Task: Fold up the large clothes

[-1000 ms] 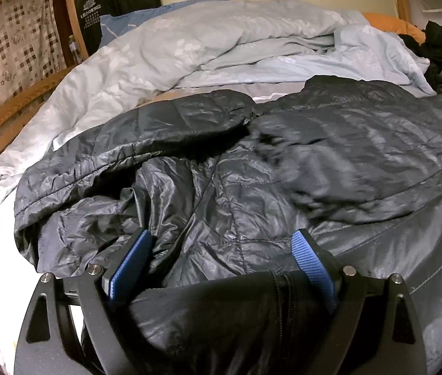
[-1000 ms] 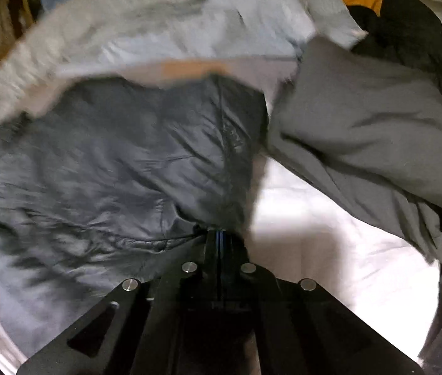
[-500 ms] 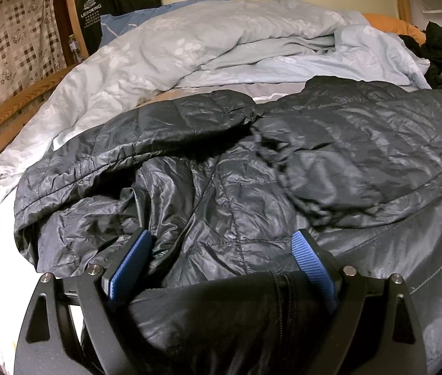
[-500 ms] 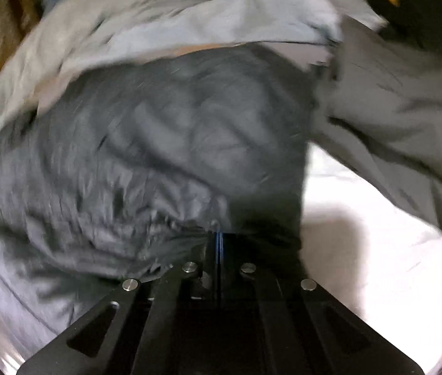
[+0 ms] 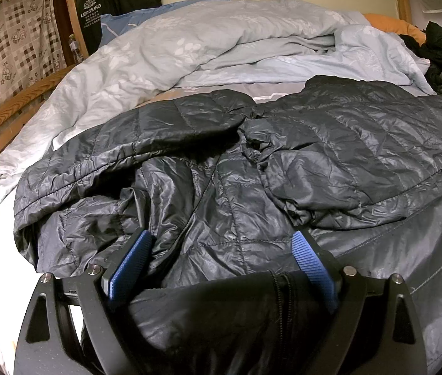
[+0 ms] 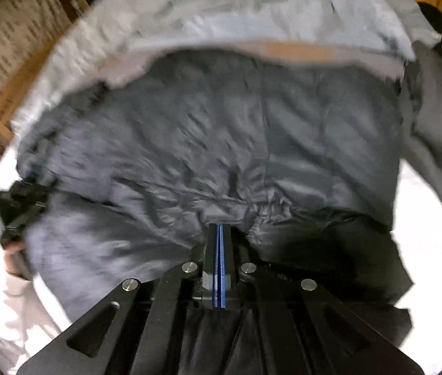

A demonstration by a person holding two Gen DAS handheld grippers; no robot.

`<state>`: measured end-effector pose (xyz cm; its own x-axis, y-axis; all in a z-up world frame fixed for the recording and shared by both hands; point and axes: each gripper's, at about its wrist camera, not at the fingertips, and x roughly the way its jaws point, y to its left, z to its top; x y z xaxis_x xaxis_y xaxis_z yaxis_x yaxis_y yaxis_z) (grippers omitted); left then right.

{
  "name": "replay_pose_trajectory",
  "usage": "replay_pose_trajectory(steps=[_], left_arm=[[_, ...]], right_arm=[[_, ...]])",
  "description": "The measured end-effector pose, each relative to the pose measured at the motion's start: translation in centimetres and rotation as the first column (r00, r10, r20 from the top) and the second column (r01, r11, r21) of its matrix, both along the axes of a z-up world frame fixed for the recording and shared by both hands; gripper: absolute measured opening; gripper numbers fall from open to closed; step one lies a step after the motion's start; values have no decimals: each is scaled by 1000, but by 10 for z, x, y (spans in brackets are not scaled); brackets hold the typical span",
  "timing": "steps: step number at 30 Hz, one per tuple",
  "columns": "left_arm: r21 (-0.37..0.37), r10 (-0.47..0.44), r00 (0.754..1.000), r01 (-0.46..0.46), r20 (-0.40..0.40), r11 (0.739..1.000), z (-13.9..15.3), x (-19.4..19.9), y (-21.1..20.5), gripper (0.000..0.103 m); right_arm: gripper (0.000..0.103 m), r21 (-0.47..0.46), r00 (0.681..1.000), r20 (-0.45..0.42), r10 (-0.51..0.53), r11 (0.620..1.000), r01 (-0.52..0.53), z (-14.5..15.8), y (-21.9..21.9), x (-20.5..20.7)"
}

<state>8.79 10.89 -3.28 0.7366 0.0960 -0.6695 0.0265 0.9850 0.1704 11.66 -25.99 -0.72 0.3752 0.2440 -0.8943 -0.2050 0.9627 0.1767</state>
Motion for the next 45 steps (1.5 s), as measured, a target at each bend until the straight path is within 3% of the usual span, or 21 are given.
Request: replay_pose_trajectory(steps=[3,7,10,13,16,20,27,30,33,34,36,38,42,45], left_arm=[[0,0,1000,0,0,1000,0,0,0,91],[-3,-1,1000,1,0,1000,0,0,0,91],[-2,-1,1000,1,-1,1000,0,0,-1,91],[-4,-1,1000,1,-1,1000,0,-1,0,91],[-6,-2,1000,2,0,1000,1,0,0,91],[-6,-2,1000,2,0,1000,1,0,1,91],[-14,-4,1000,4,7,1000,2,-1,1,91],[-41,-8,1000,9,22,999,5,-3,3,91],[-88,-18,998,23,61,996,14,-8,8,91],[-115,-18,996,27,82,993,18,-11,10,91],[-185,-39,995,55,88,981,25,-15,17,92],[-251,-38,996,57,79,966,31,-14,25,92],[-292,18,992,19,122,956,43,-15,41,92],[-329,78,983,-19,166,944,53,-17,60,95]], right_arm=[[0,3,999,-9,-47,999,47,-16,0,12],[0,28,994,64,-89,996,87,9,1,9],[0,89,994,109,-34,996,24,35,13,0],[0,99,994,99,47,993,-57,43,36,-3],[0,45,996,46,71,996,-73,24,49,4],[0,24,1000,-14,12,1000,-11,-13,55,19],[0,93,995,90,38,995,-46,32,74,7],[0,84,993,87,73,993,-80,32,87,7],[0,47,998,-10,67,997,-66,-3,95,17],[0,60,998,-46,53,997,-50,-15,94,20],[0,105,999,-36,33,994,-29,-19,87,18],[0,103,999,-29,14,995,-11,-10,81,15],[3,75,995,99,27,997,-35,27,89,7],[5,134,984,173,49,988,-73,57,104,6]])
